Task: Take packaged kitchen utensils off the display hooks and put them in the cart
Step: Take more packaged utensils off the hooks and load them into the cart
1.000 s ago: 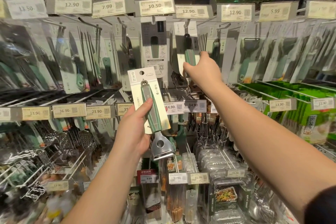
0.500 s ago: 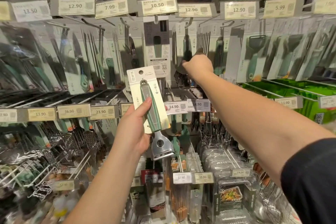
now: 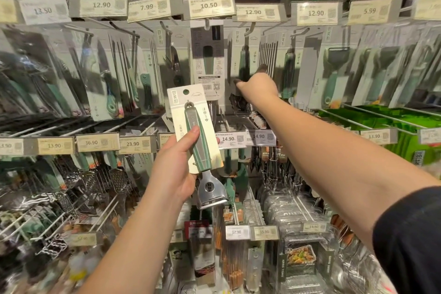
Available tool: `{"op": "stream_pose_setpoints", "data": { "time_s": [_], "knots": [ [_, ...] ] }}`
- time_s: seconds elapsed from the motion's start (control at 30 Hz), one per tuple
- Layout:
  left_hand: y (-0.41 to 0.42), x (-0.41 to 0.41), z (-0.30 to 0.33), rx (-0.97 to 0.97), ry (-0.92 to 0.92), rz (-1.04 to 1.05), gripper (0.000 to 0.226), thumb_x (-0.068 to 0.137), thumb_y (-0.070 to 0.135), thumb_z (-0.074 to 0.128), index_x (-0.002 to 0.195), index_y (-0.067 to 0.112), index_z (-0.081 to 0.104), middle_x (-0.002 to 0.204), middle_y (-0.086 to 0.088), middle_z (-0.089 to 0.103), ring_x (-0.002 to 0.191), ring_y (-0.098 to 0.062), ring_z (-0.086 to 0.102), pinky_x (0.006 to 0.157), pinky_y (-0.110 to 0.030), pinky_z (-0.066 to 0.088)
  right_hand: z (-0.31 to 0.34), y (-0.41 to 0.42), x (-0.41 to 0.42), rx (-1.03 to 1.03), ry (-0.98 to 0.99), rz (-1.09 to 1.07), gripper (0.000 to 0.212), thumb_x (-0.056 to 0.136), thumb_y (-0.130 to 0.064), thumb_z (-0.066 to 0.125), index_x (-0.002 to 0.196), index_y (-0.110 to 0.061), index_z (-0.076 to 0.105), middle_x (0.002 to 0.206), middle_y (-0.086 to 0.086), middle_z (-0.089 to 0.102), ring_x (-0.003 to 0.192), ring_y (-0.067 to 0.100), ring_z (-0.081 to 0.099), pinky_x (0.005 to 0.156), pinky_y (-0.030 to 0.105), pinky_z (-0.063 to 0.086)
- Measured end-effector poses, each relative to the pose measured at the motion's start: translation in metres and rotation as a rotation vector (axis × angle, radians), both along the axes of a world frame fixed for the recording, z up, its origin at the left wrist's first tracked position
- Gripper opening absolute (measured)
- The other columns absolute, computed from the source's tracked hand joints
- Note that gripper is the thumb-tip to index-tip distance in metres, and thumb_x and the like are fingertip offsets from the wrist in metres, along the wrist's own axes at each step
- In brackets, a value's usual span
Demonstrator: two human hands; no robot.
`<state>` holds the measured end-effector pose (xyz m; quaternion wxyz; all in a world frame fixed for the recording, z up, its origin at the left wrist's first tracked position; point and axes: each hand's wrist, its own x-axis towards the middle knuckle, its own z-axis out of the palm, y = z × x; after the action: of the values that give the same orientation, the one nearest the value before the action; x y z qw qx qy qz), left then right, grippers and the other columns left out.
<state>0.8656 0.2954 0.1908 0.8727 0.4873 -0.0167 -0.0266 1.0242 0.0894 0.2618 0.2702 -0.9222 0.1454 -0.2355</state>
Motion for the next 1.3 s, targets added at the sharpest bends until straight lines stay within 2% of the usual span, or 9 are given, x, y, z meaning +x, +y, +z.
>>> {"op": "stream_pose_setpoints", "data": {
  "time_s": [0.07,0.13,0.2,0.27,0.37,0.53,0.67,1.07,1.3],
  "knots": [
    [-0.003,-0.001,0.001,-0.003,-0.001,-0.009,0.021,0.095,0.016,0.064,0.116,0.016,0.065,0.11,-0.006,0.076,0.108,-0.025,0.071,0.097,-0.052,0.053,0.001,-0.001,-0.009,0.037,-0.02,0.017,0.049,0.096,-0.047,0.059,0.114,-0.001,0.059,0.086,0.007,0.063,0.067,0.022,0.061,0.05,0.031,0.045],
    [-0.006,-0.003,0.002,0.0,0.007,-0.012,0.023,0.096,0.016,0.063,0.118,0.015,0.065,0.105,-0.004,0.078,0.098,-0.02,0.074,0.087,-0.046,0.058,0.001,-0.002,-0.023,0.047,-0.071,0.016,0.062,0.095,-0.047,0.06,0.135,-0.002,0.044,0.124,0.014,0.057,0.096,0.029,0.065,0.069,0.038,0.055],
    [-0.008,-0.004,0.001,0.007,0.013,-0.01,0.025,0.095,0.016,0.064,0.12,0.015,0.065,0.104,-0.001,0.078,0.097,-0.016,0.074,0.083,-0.043,0.058,0.0,-0.001,-0.044,0.054,-0.146,0.077,0.063,0.095,-0.047,0.059,0.14,-0.006,0.041,0.137,0.013,0.049,0.11,0.03,0.061,0.089,0.044,0.053],
    [-0.011,-0.004,0.001,0.016,0.0,-0.014,0.027,0.095,0.017,0.065,0.121,0.018,0.065,0.106,0.002,0.078,0.101,-0.014,0.073,0.086,-0.044,0.056,-0.005,0.002,-0.074,0.091,-0.196,0.209,0.045,0.098,-0.043,0.056,0.131,-0.013,0.052,0.123,0.003,0.059,0.096,0.017,0.062,0.084,0.037,0.054],
    [-0.016,-0.004,0.003,0.059,-0.021,-0.037,0.025,0.096,0.019,0.064,0.121,0.022,0.065,0.095,0.012,0.078,0.077,0.003,0.072,0.067,-0.035,0.049,-0.027,0.007,-0.124,0.185,-0.106,0.422,0.024,0.1,-0.043,0.052,0.108,-0.023,0.062,0.096,-0.01,0.066,0.074,0.004,0.06,0.068,0.022,0.052],
    [-0.031,0.001,0.006,0.073,-0.038,-0.102,0.021,0.096,0.015,0.063,0.117,0.018,0.067,0.102,-0.002,0.078,0.089,-0.017,0.075,0.067,-0.039,0.062,-0.076,0.01,-0.16,0.466,-0.014,0.562,0.016,0.095,-0.048,0.058,0.095,-0.034,0.067,0.087,-0.02,0.07,0.082,0.0,0.067,0.083,0.033,0.056],
    [-0.049,0.007,0.01,0.092,-0.044,-0.122,0.025,0.094,0.015,0.066,0.119,0.013,0.067,0.102,-0.006,0.078,0.093,-0.021,0.074,0.071,-0.037,0.061,-0.085,0.005,-0.162,0.541,-0.032,0.581,0.02,0.097,-0.038,0.061,0.078,-0.032,0.065,0.07,-0.017,0.062,0.066,0.0,0.057,0.072,0.029,0.048],
    [-0.1,0.046,0.049,0.345,-0.216,-0.005,0.035,0.093,0.028,0.069,0.126,0.018,0.061,0.106,0.002,0.077,0.094,-0.017,0.075,0.076,-0.038,0.059,-0.032,-0.042,-0.114,0.568,-0.166,0.563,0.021,0.095,-0.038,0.062,0.087,-0.021,0.071,0.067,-0.011,0.059,0.069,0.015,0.054,0.078,0.044,0.051],
    [-0.11,0.051,0.054,0.47,-0.269,0.162,0.057,0.085,0.036,0.073,0.135,0.029,0.048,0.115,0.005,0.071,0.105,-0.02,0.069,0.097,-0.048,0.053,-0.01,-0.059,-0.088,0.556,-0.215,0.586,0.016,0.097,-0.035,0.062,0.086,-0.025,0.068,0.063,-0.012,0.058,0.066,0.013,0.053,0.077,0.045,0.053]
  ]
}}
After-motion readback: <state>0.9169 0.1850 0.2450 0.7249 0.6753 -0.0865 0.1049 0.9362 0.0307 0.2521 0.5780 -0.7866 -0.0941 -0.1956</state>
